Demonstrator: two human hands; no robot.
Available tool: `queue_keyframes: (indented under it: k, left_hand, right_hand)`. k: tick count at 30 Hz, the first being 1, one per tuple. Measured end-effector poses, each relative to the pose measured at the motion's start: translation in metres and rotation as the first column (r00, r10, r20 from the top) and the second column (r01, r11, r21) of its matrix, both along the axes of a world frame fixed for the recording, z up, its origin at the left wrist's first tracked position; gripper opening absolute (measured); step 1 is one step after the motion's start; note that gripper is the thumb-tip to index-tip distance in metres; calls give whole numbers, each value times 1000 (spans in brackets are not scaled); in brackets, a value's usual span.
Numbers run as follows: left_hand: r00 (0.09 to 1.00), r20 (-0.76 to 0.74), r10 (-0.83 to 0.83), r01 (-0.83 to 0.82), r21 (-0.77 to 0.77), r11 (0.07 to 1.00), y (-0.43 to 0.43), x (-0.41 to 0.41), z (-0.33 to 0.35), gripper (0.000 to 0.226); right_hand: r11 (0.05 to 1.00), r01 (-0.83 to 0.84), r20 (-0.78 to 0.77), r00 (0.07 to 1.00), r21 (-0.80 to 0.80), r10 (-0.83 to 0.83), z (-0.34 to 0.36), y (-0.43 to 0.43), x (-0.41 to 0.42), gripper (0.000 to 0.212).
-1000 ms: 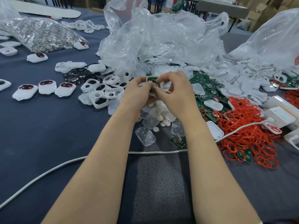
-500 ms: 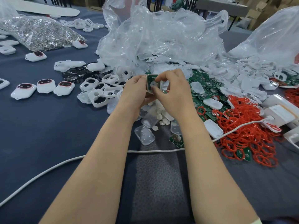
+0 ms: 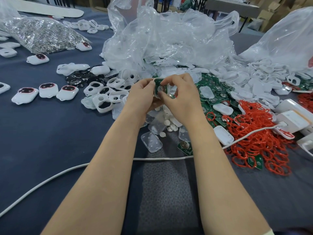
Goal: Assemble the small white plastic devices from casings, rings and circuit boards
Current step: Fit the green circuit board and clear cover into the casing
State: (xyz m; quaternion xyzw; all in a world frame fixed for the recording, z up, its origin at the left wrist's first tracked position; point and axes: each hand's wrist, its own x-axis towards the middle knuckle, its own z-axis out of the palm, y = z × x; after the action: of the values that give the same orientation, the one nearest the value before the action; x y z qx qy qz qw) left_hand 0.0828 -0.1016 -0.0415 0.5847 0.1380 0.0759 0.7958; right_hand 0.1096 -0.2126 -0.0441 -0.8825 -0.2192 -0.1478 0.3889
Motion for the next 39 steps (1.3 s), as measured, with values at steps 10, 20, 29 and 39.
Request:
queue_keyframes:
  k: [10,20,29,39]
  left_hand:
    - [1000,-1,-3,3,1,1000,0,1,-1,22]
    - [1000,-17,23,-22,61,998,3,1,-3,16]
    - [998,-2,57,-57,118,991,3,5,-6,8]
    - [991,-11,134,-134,-72,988,3,5,-1,12]
  right_hand:
    - [1000,-1,21,1000,-11,1,-1,-1,1,17]
    - [1000,-20,-7,1000,-14,20,-1,0,0,17]
    - [861,508,-53,861,24,-507,6,-41,13,26]
    - [760,464,-256,749,-454,-610,9,-71,16,47]
